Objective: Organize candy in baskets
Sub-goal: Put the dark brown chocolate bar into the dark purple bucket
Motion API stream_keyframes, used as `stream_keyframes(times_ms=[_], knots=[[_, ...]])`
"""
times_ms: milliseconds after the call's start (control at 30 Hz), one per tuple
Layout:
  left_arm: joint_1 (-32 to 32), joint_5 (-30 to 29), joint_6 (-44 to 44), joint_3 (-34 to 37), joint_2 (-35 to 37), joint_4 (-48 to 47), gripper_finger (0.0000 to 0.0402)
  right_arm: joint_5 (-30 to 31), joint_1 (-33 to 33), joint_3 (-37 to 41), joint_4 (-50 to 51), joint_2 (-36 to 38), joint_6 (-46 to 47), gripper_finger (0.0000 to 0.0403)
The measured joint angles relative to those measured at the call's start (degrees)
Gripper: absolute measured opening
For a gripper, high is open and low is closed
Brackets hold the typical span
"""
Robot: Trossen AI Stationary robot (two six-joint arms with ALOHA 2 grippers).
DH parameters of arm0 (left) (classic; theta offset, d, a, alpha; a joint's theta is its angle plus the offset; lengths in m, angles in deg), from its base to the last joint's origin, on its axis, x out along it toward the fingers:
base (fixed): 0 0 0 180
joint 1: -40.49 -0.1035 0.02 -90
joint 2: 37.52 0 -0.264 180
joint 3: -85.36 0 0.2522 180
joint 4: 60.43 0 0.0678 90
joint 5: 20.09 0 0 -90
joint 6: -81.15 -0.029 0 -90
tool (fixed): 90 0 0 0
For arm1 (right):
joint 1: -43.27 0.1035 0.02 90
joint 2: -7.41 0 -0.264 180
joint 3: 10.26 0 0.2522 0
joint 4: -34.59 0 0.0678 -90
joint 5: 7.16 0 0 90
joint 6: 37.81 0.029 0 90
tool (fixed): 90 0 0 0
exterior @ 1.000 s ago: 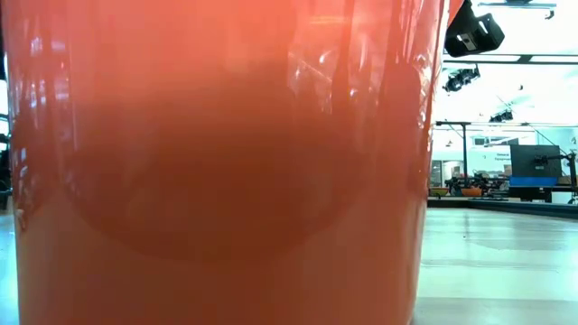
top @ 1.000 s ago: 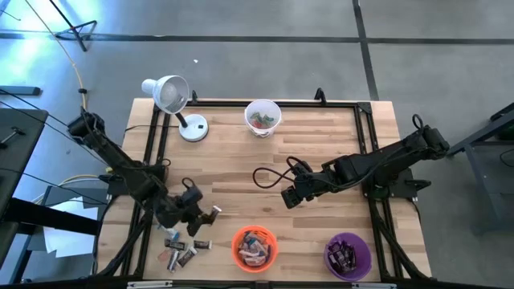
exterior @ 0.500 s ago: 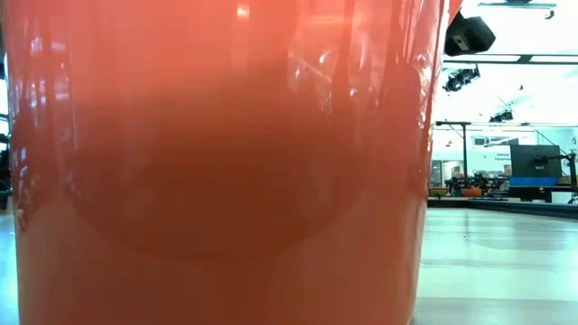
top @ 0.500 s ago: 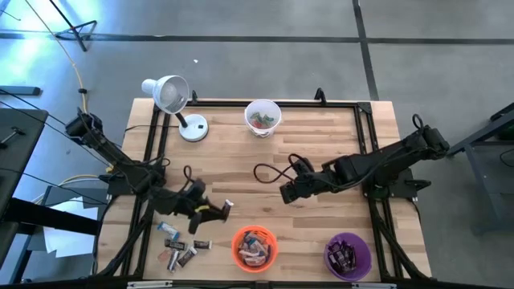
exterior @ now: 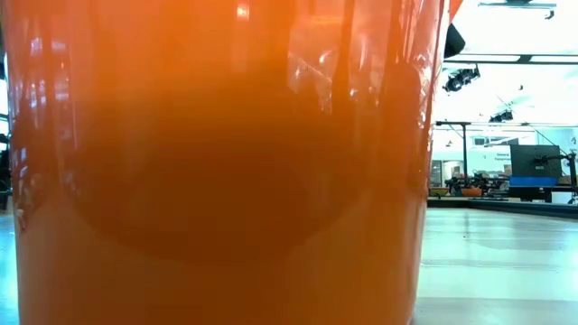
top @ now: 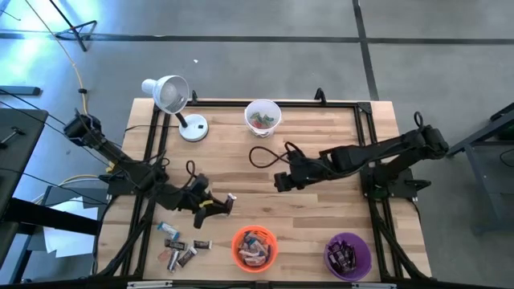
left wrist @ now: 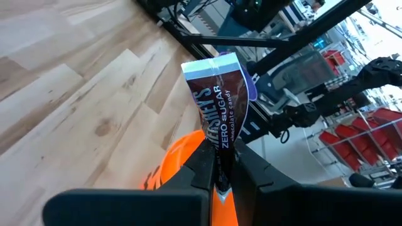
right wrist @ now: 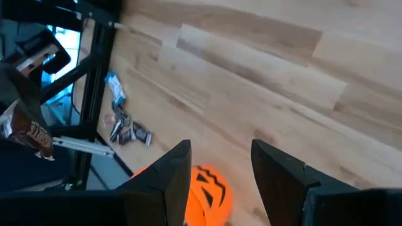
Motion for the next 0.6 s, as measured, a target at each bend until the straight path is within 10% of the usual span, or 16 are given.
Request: stream_keyframes(times_ms=[600], knots=[[-4.29,5.08,-3.45,0.00,0.00,-0.09,0.0014,-10.04,-5.80,-0.04,-0.37,-7.01,3.78,0.0161]])
